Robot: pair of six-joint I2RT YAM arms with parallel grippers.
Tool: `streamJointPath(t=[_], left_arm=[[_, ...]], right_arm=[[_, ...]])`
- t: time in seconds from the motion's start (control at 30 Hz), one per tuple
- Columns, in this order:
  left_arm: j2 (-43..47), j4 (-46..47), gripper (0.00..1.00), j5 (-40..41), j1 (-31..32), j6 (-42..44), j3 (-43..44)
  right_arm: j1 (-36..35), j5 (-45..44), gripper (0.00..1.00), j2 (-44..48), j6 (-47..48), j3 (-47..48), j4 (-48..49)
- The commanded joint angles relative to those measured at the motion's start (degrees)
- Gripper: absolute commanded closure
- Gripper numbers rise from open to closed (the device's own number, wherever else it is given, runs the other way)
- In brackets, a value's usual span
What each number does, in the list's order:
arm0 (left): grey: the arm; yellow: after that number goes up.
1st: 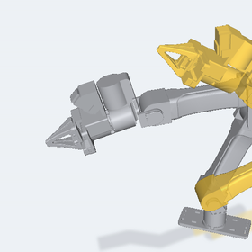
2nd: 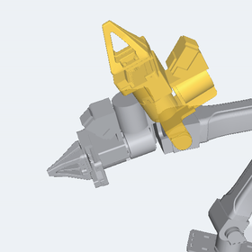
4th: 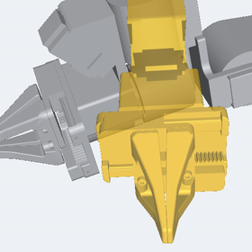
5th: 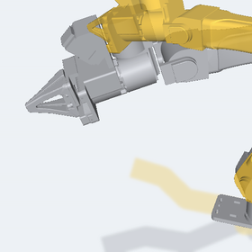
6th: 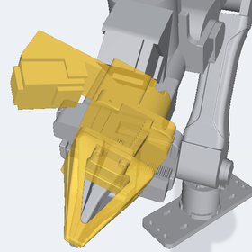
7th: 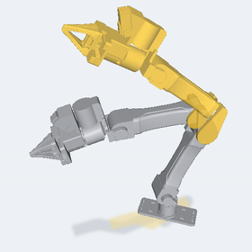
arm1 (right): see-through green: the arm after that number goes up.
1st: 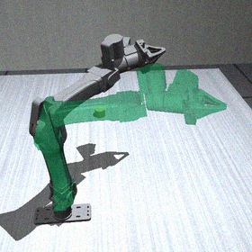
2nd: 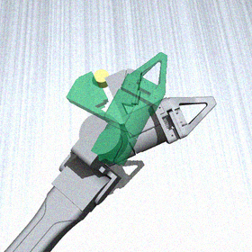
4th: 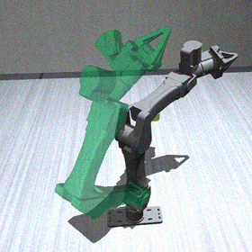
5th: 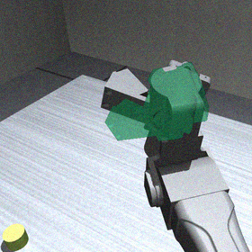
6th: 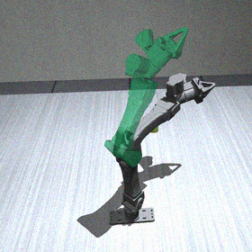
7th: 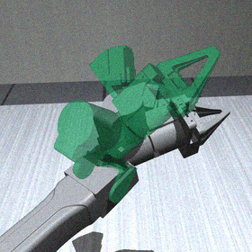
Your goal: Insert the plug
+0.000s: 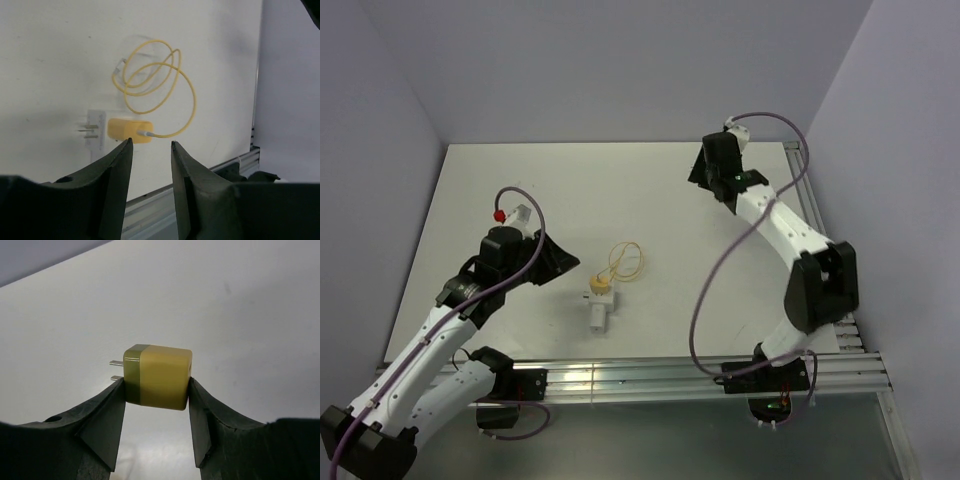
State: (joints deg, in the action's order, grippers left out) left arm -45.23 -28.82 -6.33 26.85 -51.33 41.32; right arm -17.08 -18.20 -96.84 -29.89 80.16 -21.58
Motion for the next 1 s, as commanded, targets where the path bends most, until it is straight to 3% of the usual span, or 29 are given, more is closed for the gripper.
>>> streamJointPath(t=[0.0, 0.13, 0.37, 0.6, 0.97], left_arm=[[-1.7, 3.5, 0.58, -8.24, -0.31, 2.46, 2.97], [-2.32, 8.68, 0.52, -20.27, -0.48, 1.94, 3.24], [1.11, 12.73, 0.38, -24.78, -0.48, -0.87, 3.24], [0.5, 14.23, 0.28, -28.39, 0.04, 0.62, 1.75], [-2.67, 18.27, 0.33, -24.96, 6.63, -1.67, 0.69]], right_arm=[[-6.53, 4.91, 1.0, 11.03, 4.92, -10.17, 10.49], [-13.83, 15.0, 1.0, 24.9, 7.91, -24.24, 22.95], [-28.33, 20.48, 1.0, 38.55, 15.9, -39.36, 29.84], [-36.88, 21.53, 1.0, 42.87, 17.23, -42.19, 30.72], [-42.59, 24.26, 1.0, 39.62, 18.99, -39.38, 32.13]])
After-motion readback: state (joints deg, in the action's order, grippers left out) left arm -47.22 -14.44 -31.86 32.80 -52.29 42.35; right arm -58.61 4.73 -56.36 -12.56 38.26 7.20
